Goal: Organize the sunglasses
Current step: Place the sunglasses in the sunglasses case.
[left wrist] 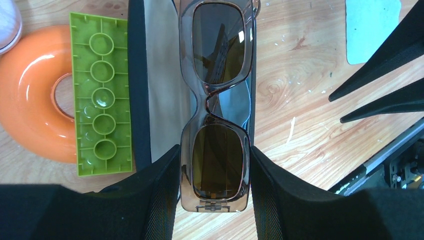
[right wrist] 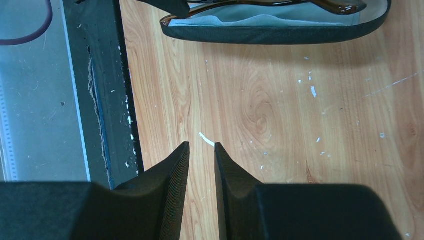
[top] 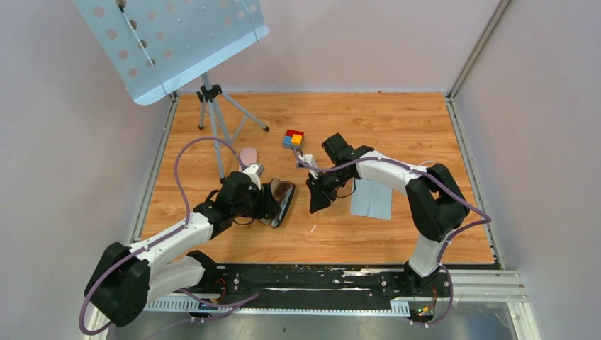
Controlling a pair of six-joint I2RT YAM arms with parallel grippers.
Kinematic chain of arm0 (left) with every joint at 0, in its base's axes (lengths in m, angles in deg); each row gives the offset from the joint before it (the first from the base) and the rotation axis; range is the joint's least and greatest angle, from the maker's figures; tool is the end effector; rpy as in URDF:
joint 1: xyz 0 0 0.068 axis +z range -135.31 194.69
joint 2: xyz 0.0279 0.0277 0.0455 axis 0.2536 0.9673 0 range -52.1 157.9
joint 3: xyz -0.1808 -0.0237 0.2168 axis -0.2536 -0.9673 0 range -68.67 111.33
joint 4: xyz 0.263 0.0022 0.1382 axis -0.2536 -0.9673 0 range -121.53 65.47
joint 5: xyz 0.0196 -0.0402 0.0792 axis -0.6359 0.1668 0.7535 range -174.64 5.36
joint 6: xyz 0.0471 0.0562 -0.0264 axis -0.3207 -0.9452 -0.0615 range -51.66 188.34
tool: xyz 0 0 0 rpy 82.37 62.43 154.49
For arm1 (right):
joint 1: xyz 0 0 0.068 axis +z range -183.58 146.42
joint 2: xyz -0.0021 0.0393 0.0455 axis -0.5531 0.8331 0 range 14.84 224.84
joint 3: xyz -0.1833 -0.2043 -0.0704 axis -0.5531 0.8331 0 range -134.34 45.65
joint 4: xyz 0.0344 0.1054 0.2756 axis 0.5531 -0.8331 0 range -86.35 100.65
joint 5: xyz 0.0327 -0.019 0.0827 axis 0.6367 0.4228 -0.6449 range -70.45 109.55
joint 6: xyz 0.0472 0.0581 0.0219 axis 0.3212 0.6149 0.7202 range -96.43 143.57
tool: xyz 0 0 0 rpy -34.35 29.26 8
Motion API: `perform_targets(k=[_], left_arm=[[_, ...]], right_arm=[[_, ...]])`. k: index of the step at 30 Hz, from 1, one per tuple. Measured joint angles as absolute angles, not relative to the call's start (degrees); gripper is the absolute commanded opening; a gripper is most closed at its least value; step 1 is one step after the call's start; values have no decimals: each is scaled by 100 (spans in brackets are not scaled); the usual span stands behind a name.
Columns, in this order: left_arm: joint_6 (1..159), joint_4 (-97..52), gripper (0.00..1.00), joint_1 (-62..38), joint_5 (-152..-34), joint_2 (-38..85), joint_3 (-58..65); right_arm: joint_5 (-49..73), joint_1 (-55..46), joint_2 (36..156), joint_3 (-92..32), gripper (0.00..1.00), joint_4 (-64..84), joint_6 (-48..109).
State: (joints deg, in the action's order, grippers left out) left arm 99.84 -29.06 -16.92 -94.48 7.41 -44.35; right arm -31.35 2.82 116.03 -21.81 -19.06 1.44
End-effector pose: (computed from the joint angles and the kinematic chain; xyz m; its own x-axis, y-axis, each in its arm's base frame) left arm 0.2100 -0.1426 0.1472 -0.7924 -0.1169 -0.5987 0.2515 0.8316 -0.4951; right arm 0.2862 0.2752 0.1724 -0.4208 -0.6052 -0.6758 -0.8766 0.0795 0.4746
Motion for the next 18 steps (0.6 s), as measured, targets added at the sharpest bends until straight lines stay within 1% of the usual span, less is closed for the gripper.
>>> perform_targets(k=[18], left_arm=[[10384,-2275,35,-1721,-9549,946,-4726]], right_arm=[[-2988,282,11601,-1859,28,-1674,159]])
